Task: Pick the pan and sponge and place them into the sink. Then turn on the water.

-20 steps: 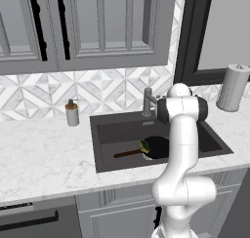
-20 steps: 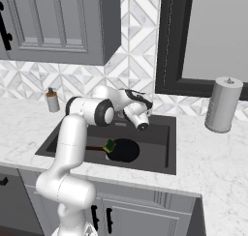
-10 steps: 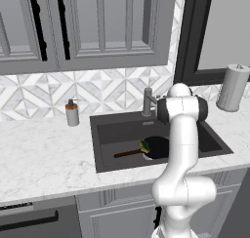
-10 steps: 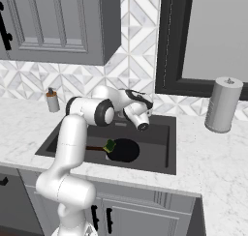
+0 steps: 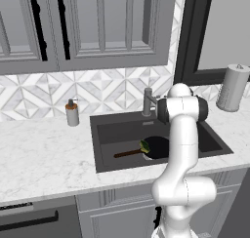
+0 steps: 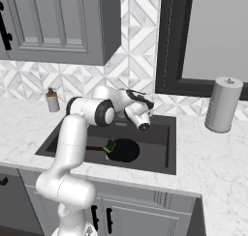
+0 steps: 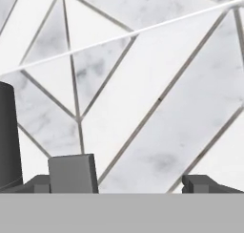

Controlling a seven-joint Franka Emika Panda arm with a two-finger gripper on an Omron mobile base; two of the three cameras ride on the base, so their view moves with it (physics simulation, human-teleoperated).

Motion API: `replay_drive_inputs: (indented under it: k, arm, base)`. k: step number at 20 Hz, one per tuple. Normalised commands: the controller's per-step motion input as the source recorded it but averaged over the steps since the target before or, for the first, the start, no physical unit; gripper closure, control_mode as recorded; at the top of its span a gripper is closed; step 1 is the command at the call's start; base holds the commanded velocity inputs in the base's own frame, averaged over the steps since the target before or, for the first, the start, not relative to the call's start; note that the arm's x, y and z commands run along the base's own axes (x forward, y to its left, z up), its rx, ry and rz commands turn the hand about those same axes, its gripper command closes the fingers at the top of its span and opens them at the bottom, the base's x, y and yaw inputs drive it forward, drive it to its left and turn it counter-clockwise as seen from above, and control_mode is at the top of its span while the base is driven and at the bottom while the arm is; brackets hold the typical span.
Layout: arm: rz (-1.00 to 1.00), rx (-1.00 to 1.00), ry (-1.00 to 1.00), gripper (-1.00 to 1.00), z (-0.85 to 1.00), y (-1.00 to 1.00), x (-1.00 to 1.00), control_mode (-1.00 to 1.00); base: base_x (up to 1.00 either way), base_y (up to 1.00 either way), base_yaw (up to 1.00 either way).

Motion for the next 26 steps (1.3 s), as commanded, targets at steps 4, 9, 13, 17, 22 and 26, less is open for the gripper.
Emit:
replay_drive_inputs:
  k: [4,9,13,17,22,26]
  arm:
    - [0.00,0.00,0.00,-1.00,0.00,-0.20,0.00,-1.00]
    - [0.00,0.00,0.00,-1.00,0.00,-0.23,0.00,-1.00]
    - [0.00,0.00,0.00,-1.00,0.00,-0.31,0.00,-1.00]
    - [0.00,0.00,0.00,-1.00,0.00,-0.37,0.00,-1.00]
    - [0.00,0.01,0.00,-1.00,0.00,-0.41,0.00,-1.00]
    - [0.00,0.00,0.00,-1.00,0.00,-0.43,0.00,-1.00]
  base:
    - [0.00,0.00,0.00]
    - [0.00,0.00,0.00]
    - [0.00,0.00,0.00]
    - [0.00,0.00,0.00]
    - [0.00,0.00,0.00]
    - [0.00,0.00,0.00]
